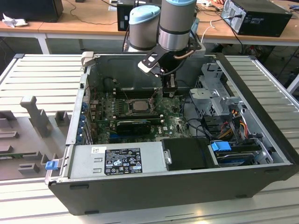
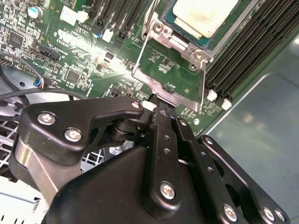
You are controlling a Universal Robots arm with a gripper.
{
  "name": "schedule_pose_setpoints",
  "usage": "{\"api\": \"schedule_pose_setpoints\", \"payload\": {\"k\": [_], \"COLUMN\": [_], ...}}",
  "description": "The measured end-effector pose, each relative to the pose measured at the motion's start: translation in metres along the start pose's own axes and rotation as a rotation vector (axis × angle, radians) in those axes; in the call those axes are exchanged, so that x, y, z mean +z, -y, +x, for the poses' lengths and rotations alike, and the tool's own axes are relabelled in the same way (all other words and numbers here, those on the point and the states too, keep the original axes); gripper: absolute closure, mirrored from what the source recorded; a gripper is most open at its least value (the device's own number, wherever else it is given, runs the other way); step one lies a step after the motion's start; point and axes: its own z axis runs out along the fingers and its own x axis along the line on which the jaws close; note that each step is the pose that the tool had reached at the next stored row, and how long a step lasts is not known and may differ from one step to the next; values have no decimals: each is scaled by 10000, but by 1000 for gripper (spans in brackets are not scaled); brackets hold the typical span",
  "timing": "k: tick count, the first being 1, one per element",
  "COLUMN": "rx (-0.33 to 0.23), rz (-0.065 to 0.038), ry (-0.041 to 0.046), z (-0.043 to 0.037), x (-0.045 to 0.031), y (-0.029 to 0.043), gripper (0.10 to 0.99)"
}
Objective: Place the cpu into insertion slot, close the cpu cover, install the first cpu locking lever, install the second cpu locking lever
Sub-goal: 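Close the cpu cover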
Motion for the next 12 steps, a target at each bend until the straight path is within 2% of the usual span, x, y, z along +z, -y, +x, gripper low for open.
{"api": "schedule_pose_setpoints", "payload": {"k": [12], "rx": [-1], "rz": [0], "ry": [0], "z": [1], "x": [-2], "y": [52], "gripper": [980]}}
